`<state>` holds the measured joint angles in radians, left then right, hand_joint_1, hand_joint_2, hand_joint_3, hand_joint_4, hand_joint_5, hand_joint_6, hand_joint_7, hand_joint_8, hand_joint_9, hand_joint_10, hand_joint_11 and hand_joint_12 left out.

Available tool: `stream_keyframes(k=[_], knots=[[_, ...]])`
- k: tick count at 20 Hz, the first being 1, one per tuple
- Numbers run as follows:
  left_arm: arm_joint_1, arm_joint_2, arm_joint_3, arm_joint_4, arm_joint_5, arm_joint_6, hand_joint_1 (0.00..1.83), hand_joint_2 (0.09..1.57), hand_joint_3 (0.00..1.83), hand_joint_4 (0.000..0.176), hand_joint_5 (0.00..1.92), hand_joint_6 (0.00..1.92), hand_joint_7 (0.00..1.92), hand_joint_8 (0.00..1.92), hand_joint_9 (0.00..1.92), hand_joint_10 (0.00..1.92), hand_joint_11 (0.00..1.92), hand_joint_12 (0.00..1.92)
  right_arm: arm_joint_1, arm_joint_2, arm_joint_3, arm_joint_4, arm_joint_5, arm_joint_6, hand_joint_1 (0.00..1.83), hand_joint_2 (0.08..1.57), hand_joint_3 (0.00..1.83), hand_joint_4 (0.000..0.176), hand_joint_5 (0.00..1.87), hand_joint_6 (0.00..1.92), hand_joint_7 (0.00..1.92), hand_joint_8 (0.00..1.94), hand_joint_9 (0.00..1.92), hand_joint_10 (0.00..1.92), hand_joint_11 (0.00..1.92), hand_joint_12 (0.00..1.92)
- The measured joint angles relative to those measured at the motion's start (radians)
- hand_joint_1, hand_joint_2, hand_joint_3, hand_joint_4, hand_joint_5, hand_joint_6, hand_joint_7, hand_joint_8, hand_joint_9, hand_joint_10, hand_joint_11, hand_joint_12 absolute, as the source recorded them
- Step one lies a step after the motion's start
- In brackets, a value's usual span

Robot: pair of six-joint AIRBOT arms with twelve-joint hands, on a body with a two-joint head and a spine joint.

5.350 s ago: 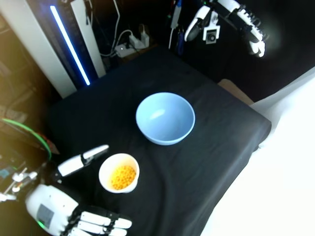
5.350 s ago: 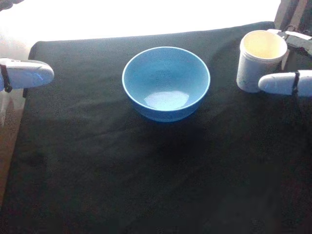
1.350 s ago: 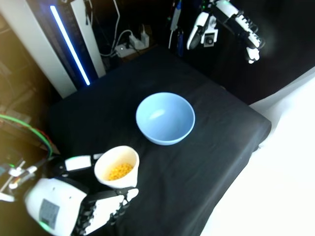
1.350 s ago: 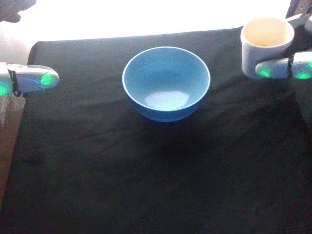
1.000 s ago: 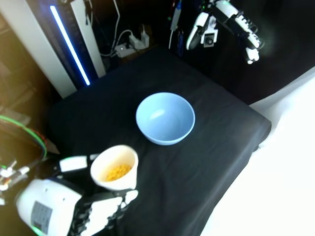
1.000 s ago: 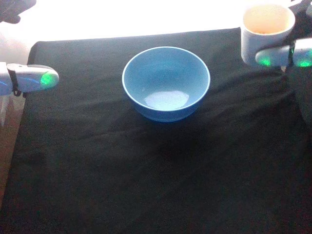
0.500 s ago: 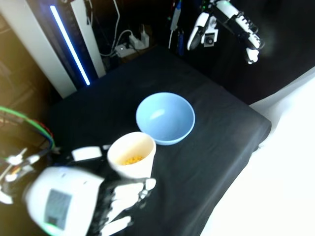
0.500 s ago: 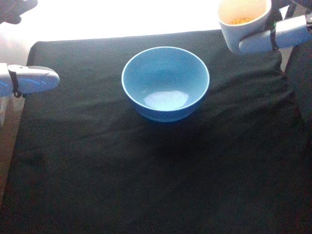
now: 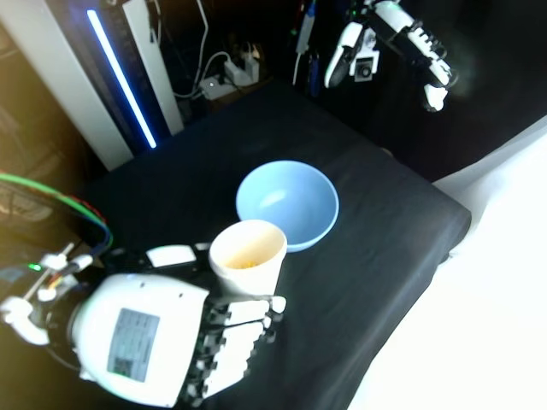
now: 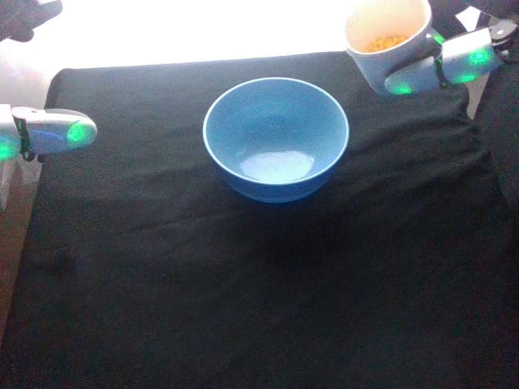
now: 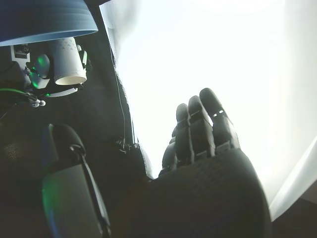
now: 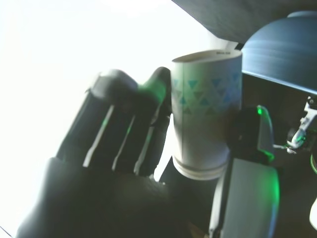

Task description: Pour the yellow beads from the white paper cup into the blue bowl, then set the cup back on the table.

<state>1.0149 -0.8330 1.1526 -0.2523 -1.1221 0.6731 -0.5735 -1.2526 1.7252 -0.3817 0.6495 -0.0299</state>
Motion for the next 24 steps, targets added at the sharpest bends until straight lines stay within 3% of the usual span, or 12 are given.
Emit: stream_keyframes(k=[4,5,6,7,9,10,12,16,20,21,22,24], knots=[[0.000,0.000,0.000,0.002,0.000,-0.001,0.77,0.78,0.00,0.000,0.00,0.00,0.31,0.00,0.29,0.00,0.00,0.96,0.032,-0.011,0.000,-0.058,-0.007,0.001,1.20,1.02,0.00,0.000,1.21,0.56,0.99,1.42,0.92,1.87,0.88,1.92],[0.000,0.000,0.000,0.002,0.002,-0.002,0.75,0.77,0.00,0.000,0.00,0.00,0.30,0.00,0.28,0.00,0.00,0.97,0.039,-0.015,0.000,-0.076,-0.013,0.001,1.27,1.04,0.01,0.000,1.22,0.37,1.08,1.12,0.91,1.39,0.62,1.76],[0.000,0.000,0.000,0.006,0.001,-0.003,0.74,0.77,0.00,0.000,0.00,0.00,0.29,0.00,0.27,0.00,0.00,0.96,0.047,-0.018,0.000,-0.094,-0.016,0.001,1.28,1.06,0.00,0.000,1.24,0.26,1.07,1.11,0.91,1.26,0.54,1.78],[0.000,0.000,0.000,0.007,0.002,-0.003,0.72,0.76,0.00,0.000,0.00,0.00,0.29,0.00,0.27,0.00,0.00,0.94,0.055,-0.022,0.000,-0.101,-0.017,0.002,1.28,1.06,0.00,0.000,1.26,0.20,1.05,1.13,0.80,1.20,0.11,1.83],[0.000,0.000,0.000,0.006,0.003,-0.003,0.71,0.76,0.00,0.000,0.00,0.00,0.30,0.00,0.27,0.00,0.00,0.93,0.066,-0.023,-0.004,-0.128,-0.019,0.002,1.28,1.08,0.00,0.000,1.31,0.14,0.97,1.23,0.56,1.20,0.00,1.79],[0.000,0.000,0.000,0.006,0.003,-0.003,0.72,0.77,0.00,0.000,0.00,0.00,0.30,0.00,0.27,0.00,0.00,0.93,0.070,-0.024,-0.006,-0.137,-0.019,0.002,1.22,1.03,0.00,0.000,1.28,0.39,0.84,1.21,0.49,1.50,0.03,1.89],[0.000,0.000,0.000,0.008,0.003,-0.003,0.72,0.77,0.00,0.000,0.00,0.00,0.31,0.00,0.28,0.00,0.00,0.91,0.080,-0.024,-0.010,-0.158,-0.020,0.003,1.20,1.03,0.00,0.000,1.19,0.60,0.79,1.32,0.49,1.68,0.11,1.92],[-0.003,0.000,0.000,0.014,0.008,-0.004,0.73,0.79,0.00,0.000,0.00,0.00,0.31,0.00,0.28,0.00,0.00,0.97,0.108,-0.028,-0.016,-0.209,-0.027,0.004,1.20,1.03,0.00,0.000,1.20,0.59,0.70,1.65,0.42,1.92,0.22,1.92],[-0.003,0.000,0.000,0.014,0.015,-0.005,0.68,0.80,0.00,0.000,0.00,0.00,0.31,0.00,0.29,0.00,0.00,1.01,0.148,-0.029,-0.027,-0.287,-0.045,0.005,1.29,1.05,0.00,0.000,1.21,0.32,1.11,1.03,0.95,1.24,0.62,1.74],[-0.003,0.000,0.000,0.015,0.016,-0.005,0.69,0.80,0.00,0.000,0.00,0.00,0.31,0.00,0.29,0.00,0.00,1.02,0.154,-0.029,-0.029,-0.301,-0.047,0.005,1.22,1.02,0.00,0.000,1.24,0.46,1.16,0.94,1.03,1.42,0.82,1.83],[-0.005,0.000,0.000,0.016,0.019,-0.005,0.69,0.80,0.00,0.000,0.00,0.00,0.31,0.00,0.29,0.00,0.00,1.04,0.159,-0.029,-0.030,-0.315,-0.051,0.004,1.21,1.02,0.00,0.000,1.23,0.52,1.14,1.06,1.02,1.60,0.88,1.90],[-0.011,0.000,0.000,0.019,0.022,-0.005,0.69,0.80,0.00,0.000,0.00,0.00,0.31,0.00,0.28,0.00,0.00,1.04,0.165,-0.030,-0.031,-0.349,-0.064,0.005,1.29,1.03,0.00,0.000,1.25,0.28,1.18,0.90,1.07,1.07,0.70,1.57]])
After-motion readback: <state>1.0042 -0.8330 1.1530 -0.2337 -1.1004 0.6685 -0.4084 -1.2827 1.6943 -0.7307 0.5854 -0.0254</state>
